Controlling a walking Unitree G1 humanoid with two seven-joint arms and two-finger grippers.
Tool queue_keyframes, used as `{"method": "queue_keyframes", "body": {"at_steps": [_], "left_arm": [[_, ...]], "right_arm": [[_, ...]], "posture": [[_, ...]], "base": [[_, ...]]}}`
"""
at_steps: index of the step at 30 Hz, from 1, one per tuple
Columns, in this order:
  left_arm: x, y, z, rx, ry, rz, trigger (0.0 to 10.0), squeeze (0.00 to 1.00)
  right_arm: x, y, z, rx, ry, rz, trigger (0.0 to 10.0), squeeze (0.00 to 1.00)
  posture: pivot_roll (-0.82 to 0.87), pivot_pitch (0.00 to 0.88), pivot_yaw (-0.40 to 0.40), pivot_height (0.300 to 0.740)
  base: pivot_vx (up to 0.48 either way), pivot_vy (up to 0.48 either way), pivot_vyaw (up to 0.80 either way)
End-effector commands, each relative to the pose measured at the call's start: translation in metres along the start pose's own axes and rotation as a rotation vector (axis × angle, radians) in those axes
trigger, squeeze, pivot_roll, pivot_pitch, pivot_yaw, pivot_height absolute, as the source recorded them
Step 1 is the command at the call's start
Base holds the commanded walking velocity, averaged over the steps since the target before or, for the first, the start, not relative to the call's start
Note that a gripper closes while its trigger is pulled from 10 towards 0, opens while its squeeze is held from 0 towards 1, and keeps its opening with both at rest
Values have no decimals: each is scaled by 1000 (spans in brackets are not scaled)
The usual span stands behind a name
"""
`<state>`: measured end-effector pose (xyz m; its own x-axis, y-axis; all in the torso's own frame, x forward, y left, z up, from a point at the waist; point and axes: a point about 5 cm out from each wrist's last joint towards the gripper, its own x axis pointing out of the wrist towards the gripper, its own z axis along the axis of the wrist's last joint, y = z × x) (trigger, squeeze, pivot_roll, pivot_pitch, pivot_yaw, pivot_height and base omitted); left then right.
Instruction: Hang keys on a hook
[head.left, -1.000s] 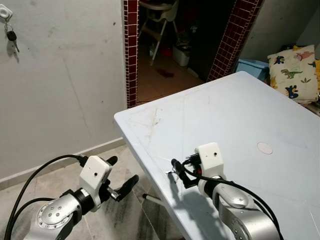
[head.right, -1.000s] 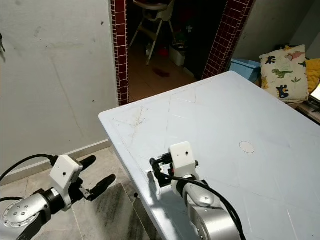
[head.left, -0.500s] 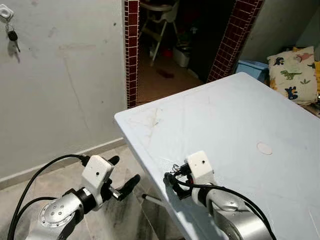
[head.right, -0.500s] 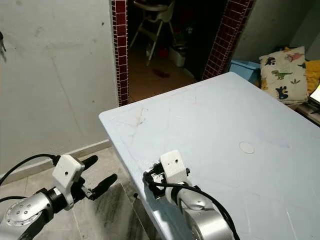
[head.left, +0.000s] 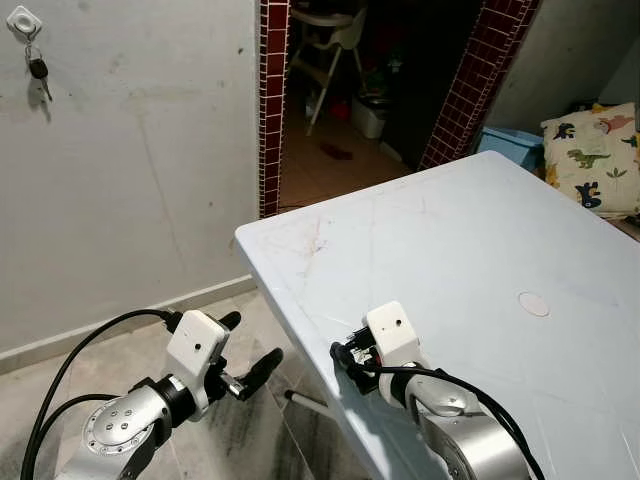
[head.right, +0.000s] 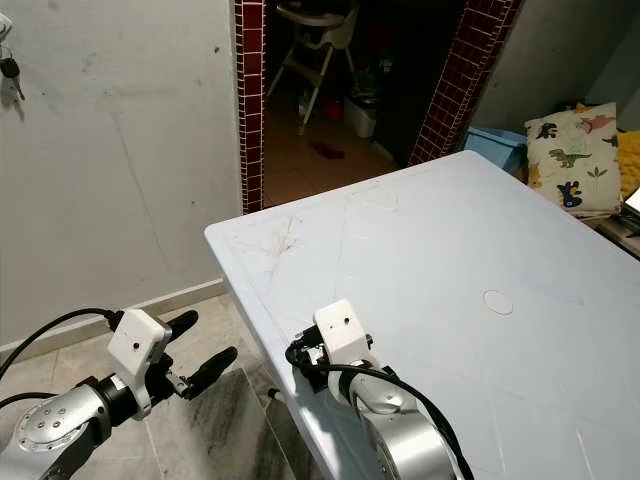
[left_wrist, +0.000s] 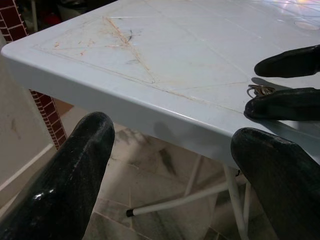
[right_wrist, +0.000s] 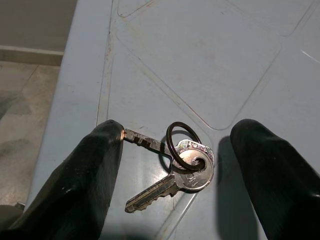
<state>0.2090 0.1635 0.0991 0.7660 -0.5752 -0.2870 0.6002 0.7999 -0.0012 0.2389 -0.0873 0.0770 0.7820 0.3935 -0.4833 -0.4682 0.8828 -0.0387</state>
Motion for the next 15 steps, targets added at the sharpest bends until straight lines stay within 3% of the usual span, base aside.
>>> {"method": "queue_keyframes", "body": {"at_steps": [1,5,6,7,8,15], "left_arm": [[3,0,3,7,-14,-5,10000,0],[3,0,3,8,-13,-3,10000,0],[2,0,3,8,-13,-3,10000,0],[2,0,3,8,-13,-3,10000,0],[2,0,3,8,-13,-3,10000,0],[2,0,4,7,-12,-5,10000,0]], "right_arm": [[0,-9,-3,14,12,-35,0,0],[0,-11,-3,24,8,-44,0,0],[-1,-11,-3,26,7,-46,4510,0],[-1,-11,-3,26,7,-46,4510,0],[-2,-12,-2,29,5,-51,10000,0],[-9,-18,-3,34,10,-65,10000,0]], "posture": [[121,0,-121,740],[121,0,-121,740],[121,0,-120,740],[121,0,-120,740],[120,0,-121,740],[114,0,-117,740]], "base": [[0,0,0],[0,0,0],[0,0,0],[0,0,0],[0,0,0],[0,0,0]]}}
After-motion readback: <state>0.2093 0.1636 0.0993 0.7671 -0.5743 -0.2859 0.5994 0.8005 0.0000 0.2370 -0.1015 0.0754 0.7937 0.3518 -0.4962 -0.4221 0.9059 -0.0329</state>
